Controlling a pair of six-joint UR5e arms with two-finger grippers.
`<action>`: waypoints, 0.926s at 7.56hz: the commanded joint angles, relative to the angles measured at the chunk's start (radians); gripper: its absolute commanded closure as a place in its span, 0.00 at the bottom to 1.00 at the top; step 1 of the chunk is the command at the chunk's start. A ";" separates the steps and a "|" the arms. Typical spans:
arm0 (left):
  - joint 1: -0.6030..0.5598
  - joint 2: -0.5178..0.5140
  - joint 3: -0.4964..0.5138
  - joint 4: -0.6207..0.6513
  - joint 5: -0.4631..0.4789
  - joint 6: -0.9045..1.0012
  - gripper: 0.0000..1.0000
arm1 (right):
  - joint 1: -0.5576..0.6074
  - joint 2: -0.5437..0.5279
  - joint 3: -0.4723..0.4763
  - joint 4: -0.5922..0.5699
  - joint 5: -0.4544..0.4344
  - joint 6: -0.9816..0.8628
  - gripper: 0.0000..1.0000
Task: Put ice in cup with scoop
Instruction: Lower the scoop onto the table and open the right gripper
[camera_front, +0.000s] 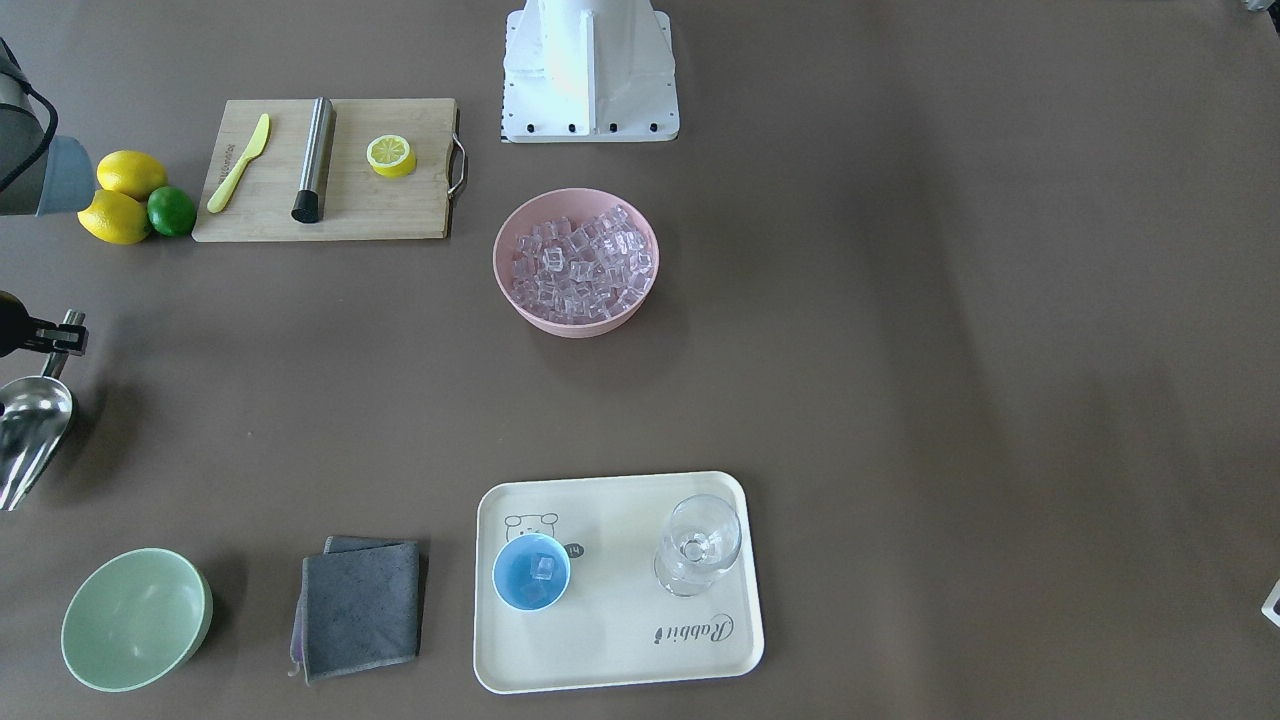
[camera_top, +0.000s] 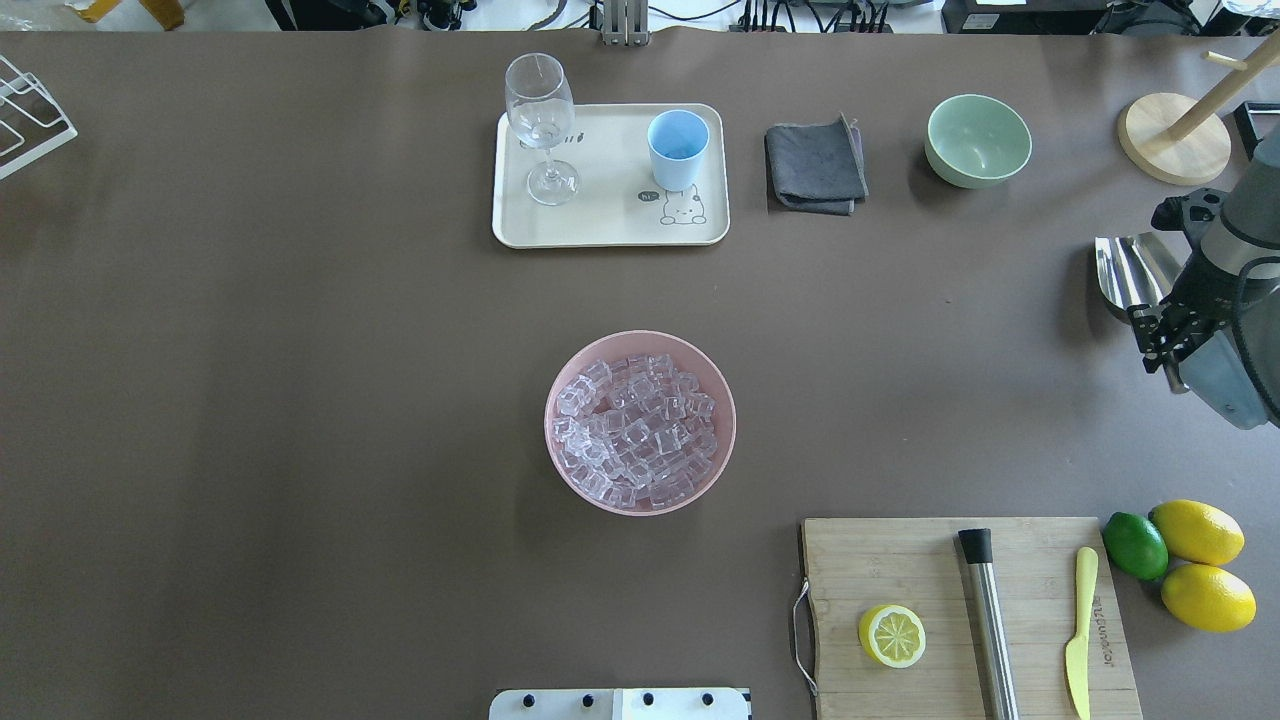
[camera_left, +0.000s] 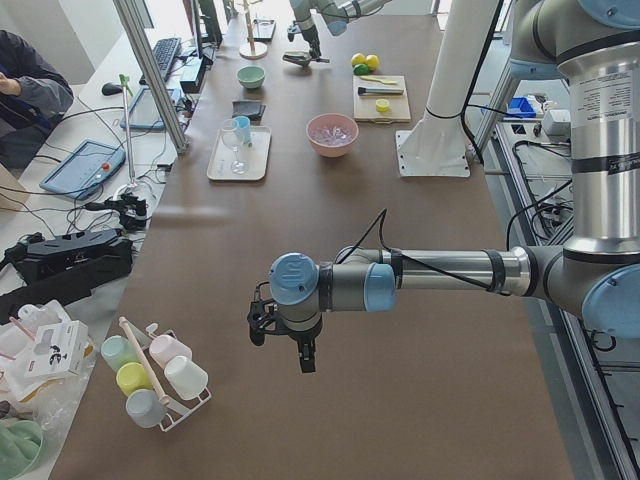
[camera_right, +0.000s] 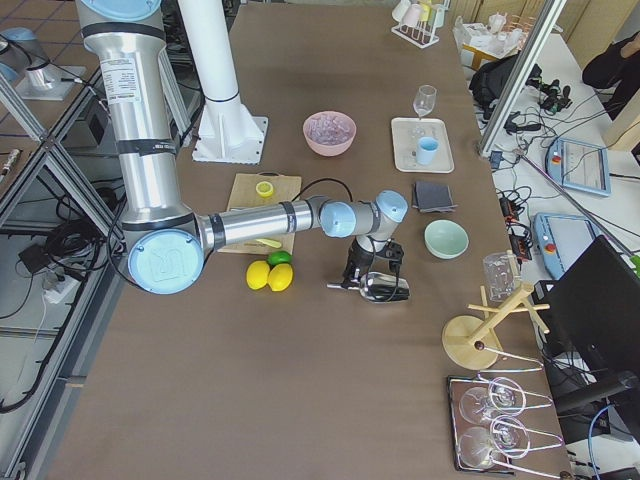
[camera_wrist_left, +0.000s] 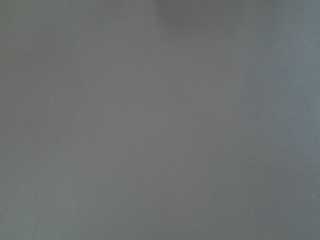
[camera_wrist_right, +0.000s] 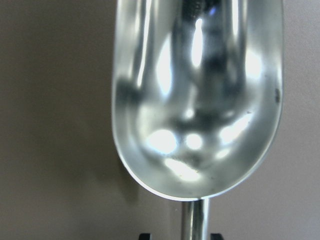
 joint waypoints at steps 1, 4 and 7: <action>0.000 -0.001 -0.001 -0.001 0.001 0.001 0.02 | 0.001 0.005 0.001 0.012 0.001 0.001 0.01; 0.001 0.001 -0.006 -0.003 0.002 0.001 0.02 | 0.113 0.002 0.114 0.005 0.010 -0.004 0.01; 0.001 -0.002 0.013 -0.001 0.008 -0.005 0.02 | 0.378 -0.020 0.234 -0.186 0.116 -0.416 0.01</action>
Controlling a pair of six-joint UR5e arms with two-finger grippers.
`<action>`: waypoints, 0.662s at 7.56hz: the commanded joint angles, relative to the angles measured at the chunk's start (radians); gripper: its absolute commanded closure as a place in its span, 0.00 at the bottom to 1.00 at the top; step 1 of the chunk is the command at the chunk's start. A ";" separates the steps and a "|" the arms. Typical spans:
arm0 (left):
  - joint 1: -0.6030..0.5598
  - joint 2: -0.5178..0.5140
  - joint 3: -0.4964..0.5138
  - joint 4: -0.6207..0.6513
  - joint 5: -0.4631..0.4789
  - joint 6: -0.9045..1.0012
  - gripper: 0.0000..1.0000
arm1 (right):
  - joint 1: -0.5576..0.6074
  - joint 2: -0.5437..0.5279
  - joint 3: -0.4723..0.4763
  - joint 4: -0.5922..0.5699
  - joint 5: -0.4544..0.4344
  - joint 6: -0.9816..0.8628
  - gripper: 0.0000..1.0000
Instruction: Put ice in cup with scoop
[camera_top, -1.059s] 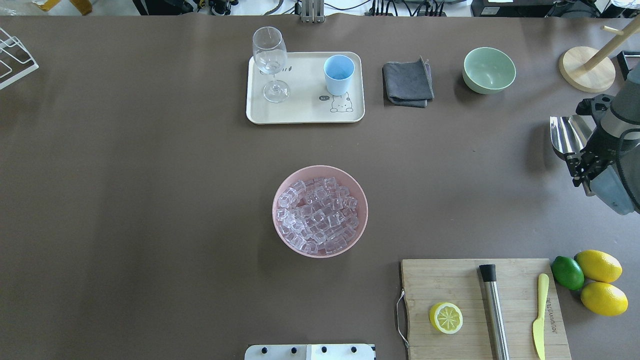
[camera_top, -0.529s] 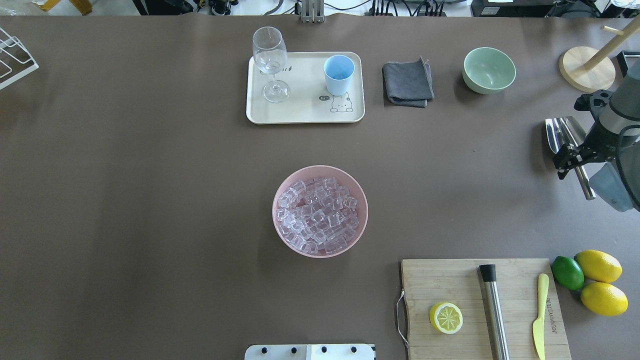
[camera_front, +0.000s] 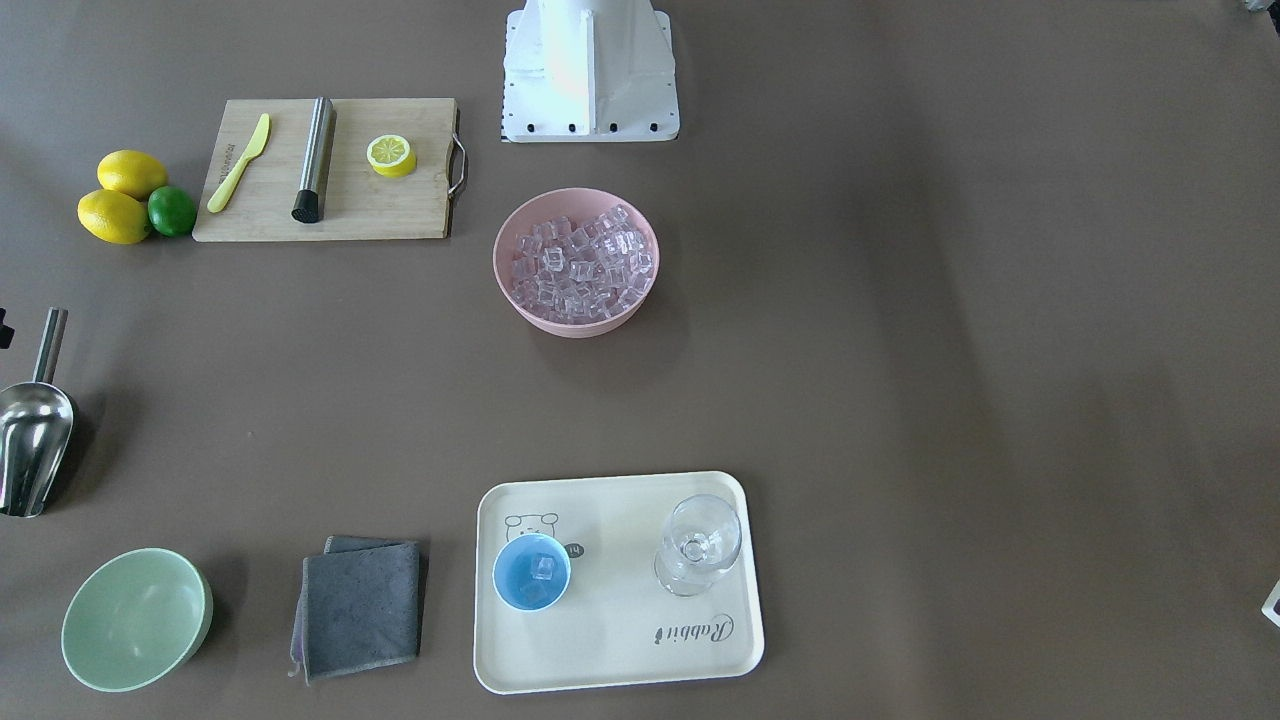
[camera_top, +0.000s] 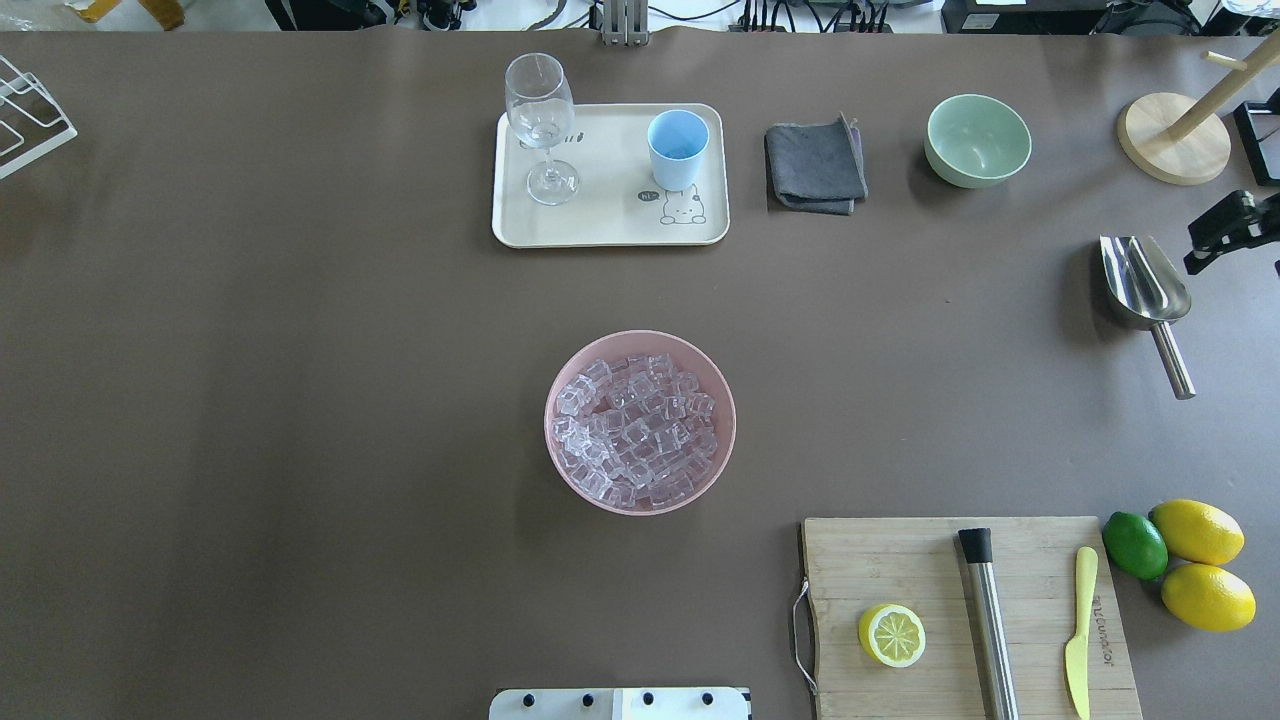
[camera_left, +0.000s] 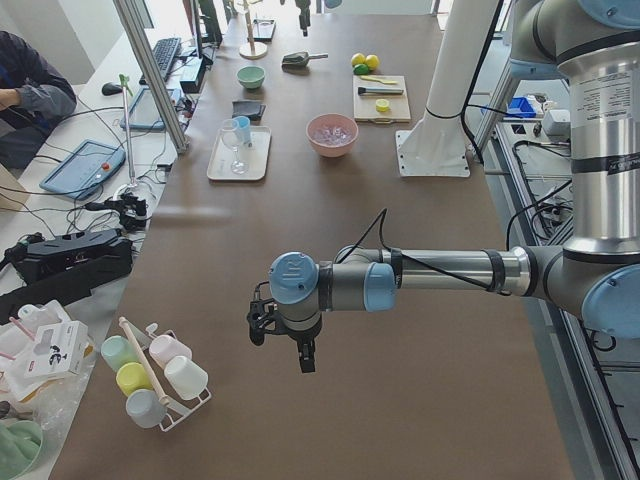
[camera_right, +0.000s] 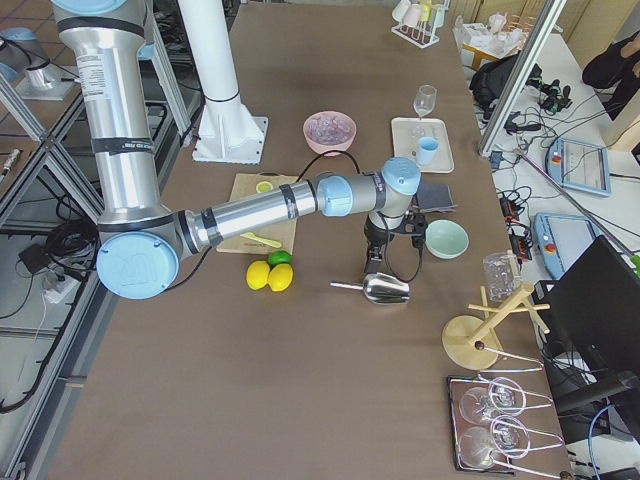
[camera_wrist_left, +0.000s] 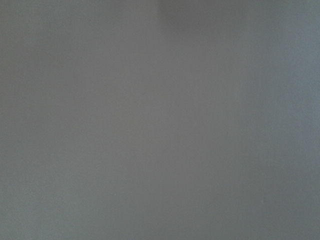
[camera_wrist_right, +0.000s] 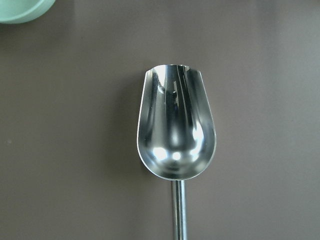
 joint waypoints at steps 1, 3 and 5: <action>0.000 -0.003 0.011 -0.001 0.000 -0.003 0.02 | 0.253 -0.010 0.043 -0.204 0.031 -0.490 0.01; 0.000 -0.005 0.011 -0.001 -0.002 -0.003 0.02 | 0.379 -0.121 0.035 -0.226 0.023 -0.676 0.01; 0.002 -0.008 0.017 -0.001 0.000 -0.003 0.02 | 0.415 -0.171 -0.031 -0.211 0.019 -0.769 0.01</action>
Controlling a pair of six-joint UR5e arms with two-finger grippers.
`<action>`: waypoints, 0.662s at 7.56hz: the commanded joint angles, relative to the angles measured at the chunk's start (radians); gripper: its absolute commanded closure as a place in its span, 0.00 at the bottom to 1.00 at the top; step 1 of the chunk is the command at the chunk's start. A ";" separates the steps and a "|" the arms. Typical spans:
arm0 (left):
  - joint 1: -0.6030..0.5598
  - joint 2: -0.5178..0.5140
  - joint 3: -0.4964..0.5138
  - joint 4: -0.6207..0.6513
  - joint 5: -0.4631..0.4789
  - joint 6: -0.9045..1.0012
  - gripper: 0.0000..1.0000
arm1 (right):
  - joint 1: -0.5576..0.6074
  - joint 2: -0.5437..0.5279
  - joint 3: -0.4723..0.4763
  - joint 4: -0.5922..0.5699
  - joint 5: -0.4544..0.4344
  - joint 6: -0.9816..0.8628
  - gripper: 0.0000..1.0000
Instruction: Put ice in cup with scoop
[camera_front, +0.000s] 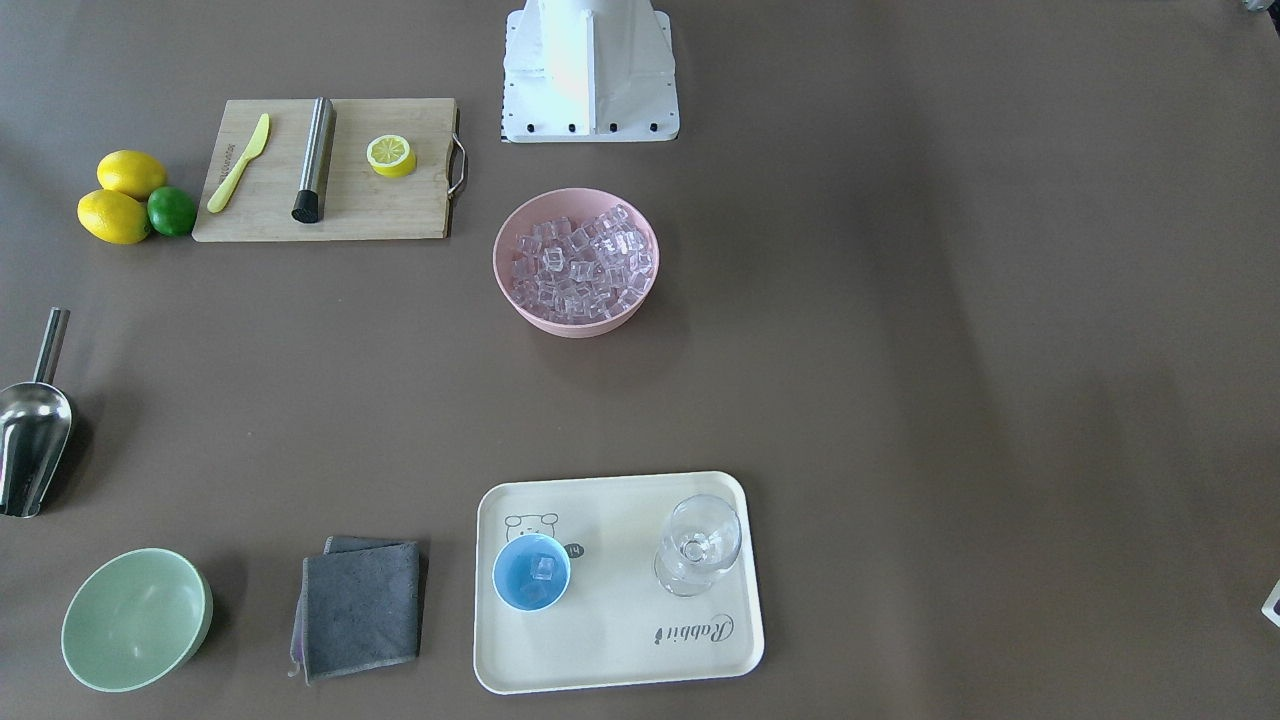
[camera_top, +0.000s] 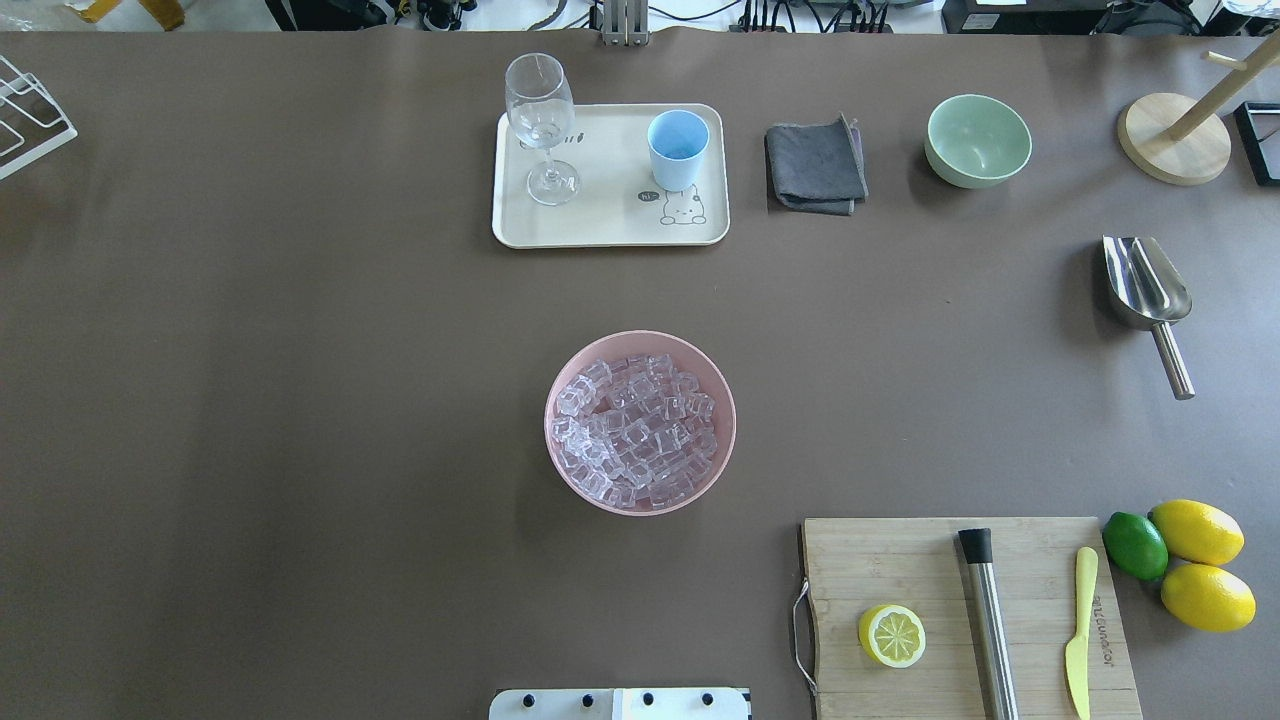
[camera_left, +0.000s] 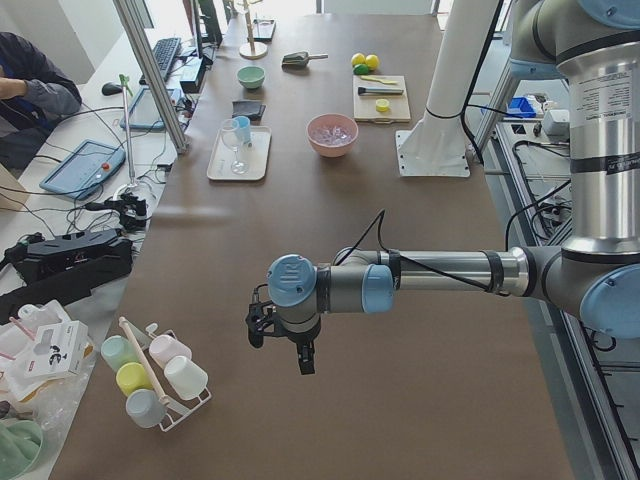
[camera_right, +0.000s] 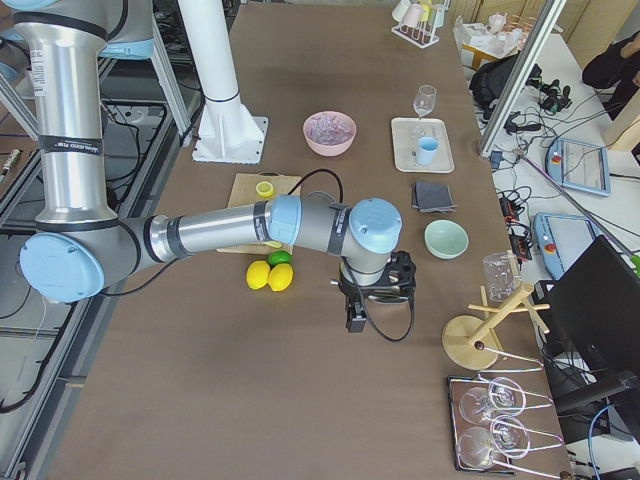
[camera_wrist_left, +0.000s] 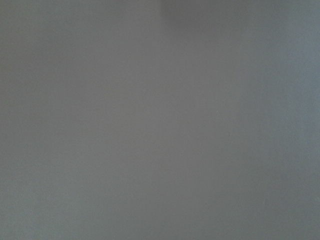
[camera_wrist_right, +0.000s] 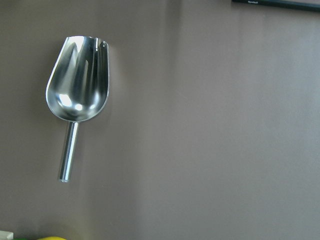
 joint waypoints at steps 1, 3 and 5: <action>0.001 -0.002 0.002 0.000 0.001 -0.001 0.02 | 0.041 -0.080 -0.106 0.109 -0.011 -0.097 0.00; 0.003 -0.002 0.002 0.000 0.000 -0.001 0.02 | 0.039 -0.088 -0.175 0.243 -0.011 -0.085 0.01; 0.003 -0.002 0.002 0.000 0.000 -0.001 0.02 | 0.039 -0.090 -0.168 0.245 -0.013 -0.086 0.00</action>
